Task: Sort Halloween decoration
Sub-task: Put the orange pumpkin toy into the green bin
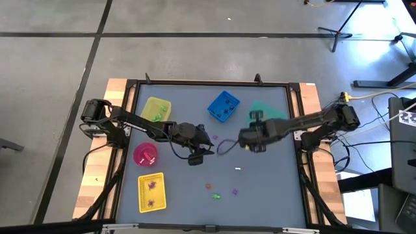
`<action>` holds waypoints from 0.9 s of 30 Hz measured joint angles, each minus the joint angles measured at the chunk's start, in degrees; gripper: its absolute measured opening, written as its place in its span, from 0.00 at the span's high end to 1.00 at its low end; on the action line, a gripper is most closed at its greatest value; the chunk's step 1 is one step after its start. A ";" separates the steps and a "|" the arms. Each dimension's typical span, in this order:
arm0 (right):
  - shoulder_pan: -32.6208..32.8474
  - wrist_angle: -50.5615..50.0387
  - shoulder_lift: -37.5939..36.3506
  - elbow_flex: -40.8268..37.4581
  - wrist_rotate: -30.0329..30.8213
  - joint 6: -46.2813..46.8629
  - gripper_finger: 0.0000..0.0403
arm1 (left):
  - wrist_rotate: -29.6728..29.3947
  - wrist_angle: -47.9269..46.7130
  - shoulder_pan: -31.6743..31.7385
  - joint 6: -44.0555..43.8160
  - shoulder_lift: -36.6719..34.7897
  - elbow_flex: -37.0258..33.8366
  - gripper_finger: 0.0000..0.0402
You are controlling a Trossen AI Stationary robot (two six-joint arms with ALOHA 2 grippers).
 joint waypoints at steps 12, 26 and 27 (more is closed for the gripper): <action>-19.88 -4.58 -0.17 0.00 -1.44 -2.48 0.85 | 0.01 -0.27 -0.02 3.38 -0.04 0.02 0.60; -31.40 -4.53 -0.15 0.00 -15.92 -2.88 0.80 | -0.08 -0.46 -0.07 3.40 -0.04 0.02 0.60; -31.72 -4.51 -0.15 0.00 -16.58 -2.88 0.80 | -0.10 -0.46 -0.07 3.40 -0.04 0.02 0.60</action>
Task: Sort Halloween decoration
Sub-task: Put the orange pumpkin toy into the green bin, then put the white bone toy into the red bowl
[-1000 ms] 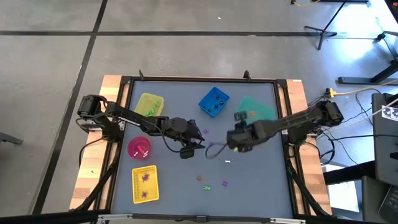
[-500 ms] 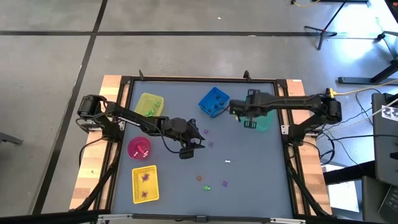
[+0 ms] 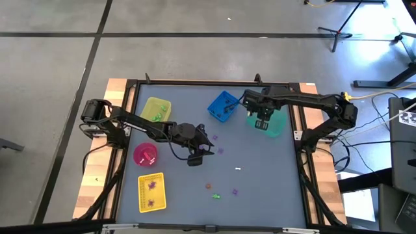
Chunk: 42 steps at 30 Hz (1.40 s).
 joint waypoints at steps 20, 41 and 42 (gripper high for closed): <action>0.19 1.45 0.02 0.00 1.25 0.11 0.67 | -0.06 0.00 0.00 0.04 0.00 0.07 0.60; 5.31 -3.08 0.07 16.71 -14.32 7.70 0.69 | -0.04 0.02 0.00 0.02 0.00 0.07 0.60; 7.12 -1.45 0.03 17.41 -14.97 8.38 0.69 | -0.04 0.02 0.00 0.02 0.00 0.07 0.60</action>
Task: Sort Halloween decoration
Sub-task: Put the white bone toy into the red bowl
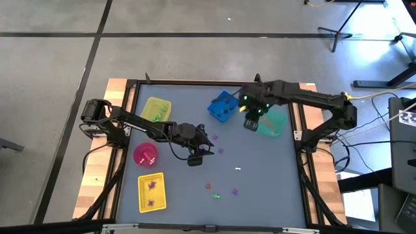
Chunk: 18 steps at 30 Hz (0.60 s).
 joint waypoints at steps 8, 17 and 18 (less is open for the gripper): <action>17.54 12.85 0.56 -2.19 -0.19 5.35 0.69 | 0.00 0.00 0.00 0.00 -0.01 0.00 0.60; 32.36 19.75 6.29 -7.64 5.75 11.08 0.69 | 0.01 0.00 0.00 0.00 -0.02 0.00 0.60; 33.41 19.77 7.22 -7.95 6.72 11.73 0.69 | 0.00 0.02 0.00 0.00 -0.02 0.00 0.60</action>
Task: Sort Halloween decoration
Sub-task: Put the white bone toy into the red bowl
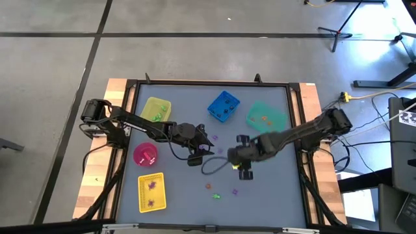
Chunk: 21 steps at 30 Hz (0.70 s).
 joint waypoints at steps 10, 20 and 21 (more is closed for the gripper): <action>3.20 -0.42 9.58 -0.39 -0.71 7.23 0.69 | 0.01 0.00 -0.01 0.00 0.00 0.00 0.60; 3.18 -0.78 15.06 -0.39 -2.34 5.75 0.69 | 0.00 0.00 0.00 0.00 0.00 0.00 0.60; 3.18 -0.84 15.13 -0.39 -2.31 5.57 0.69 | 0.00 0.00 0.00 0.00 0.00 0.00 0.60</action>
